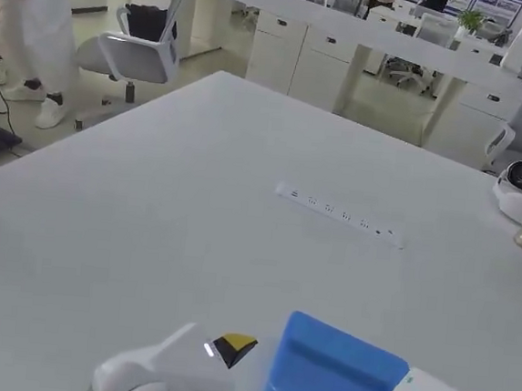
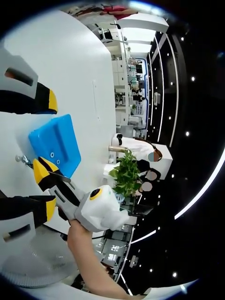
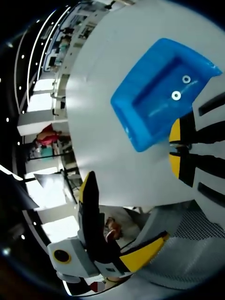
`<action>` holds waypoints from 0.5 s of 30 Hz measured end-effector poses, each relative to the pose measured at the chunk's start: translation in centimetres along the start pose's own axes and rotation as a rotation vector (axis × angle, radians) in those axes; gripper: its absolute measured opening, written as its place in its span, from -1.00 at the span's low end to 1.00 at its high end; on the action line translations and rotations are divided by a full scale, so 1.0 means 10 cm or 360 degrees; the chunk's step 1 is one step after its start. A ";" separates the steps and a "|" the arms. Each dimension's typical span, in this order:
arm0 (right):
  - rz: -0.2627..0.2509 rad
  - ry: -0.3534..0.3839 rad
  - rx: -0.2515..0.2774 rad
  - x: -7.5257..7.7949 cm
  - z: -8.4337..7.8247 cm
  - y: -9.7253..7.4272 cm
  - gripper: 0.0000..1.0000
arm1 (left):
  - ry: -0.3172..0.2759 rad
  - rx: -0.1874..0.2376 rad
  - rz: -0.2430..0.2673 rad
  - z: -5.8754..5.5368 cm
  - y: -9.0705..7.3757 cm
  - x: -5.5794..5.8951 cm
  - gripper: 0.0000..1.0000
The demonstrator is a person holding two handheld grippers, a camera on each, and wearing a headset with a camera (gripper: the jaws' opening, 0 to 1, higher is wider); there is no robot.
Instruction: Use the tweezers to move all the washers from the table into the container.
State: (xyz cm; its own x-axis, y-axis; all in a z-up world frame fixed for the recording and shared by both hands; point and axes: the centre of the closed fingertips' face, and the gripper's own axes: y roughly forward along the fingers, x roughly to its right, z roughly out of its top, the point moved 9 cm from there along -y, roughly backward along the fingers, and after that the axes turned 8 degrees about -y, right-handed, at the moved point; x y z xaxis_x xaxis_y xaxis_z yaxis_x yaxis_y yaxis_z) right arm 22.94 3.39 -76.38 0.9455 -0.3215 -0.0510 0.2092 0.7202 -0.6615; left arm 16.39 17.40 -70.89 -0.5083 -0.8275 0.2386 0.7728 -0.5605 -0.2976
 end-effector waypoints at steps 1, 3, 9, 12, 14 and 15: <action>0.0008 -0.0003 -0.0010 0.00 0.01 0.00 -0.93 | -0.0002 0.0002 -0.0004 0.00 0.00 0.00 0.41; 0.0024 -0.0019 -0.0026 -0.01 0.02 0.01 -0.93 | -0.0002 0.0003 -0.0004 0.00 0.00 0.00 0.42; 0.0037 -0.0147 -0.0105 -0.06 0.06 0.04 -0.93 | -0.0007 0.0009 -0.0007 0.01 0.00 0.00 0.41; 0.0053 -0.0225 -0.0148 -0.08 0.09 0.07 -0.93 | -0.0008 0.0014 -0.0009 0.01 0.00 0.00 0.42; 0.0055 -0.0247 -0.0155 -0.06 0.07 0.07 -0.93 | -0.0009 0.0016 -0.0010 0.01 0.00 0.00 0.42; 0.0054 -0.0250 -0.0150 -0.06 0.09 0.08 -0.93 | -0.0010 0.0018 -0.0011 0.01 0.00 0.00 0.42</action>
State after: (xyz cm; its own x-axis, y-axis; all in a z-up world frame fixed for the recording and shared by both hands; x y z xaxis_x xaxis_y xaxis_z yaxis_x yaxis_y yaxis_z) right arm 22.75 4.73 -76.25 0.9804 -0.1931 0.0381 0.1595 0.6658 -0.7289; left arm 16.41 17.36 -70.81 -0.5112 -0.8234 0.2464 0.7736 -0.5657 -0.2856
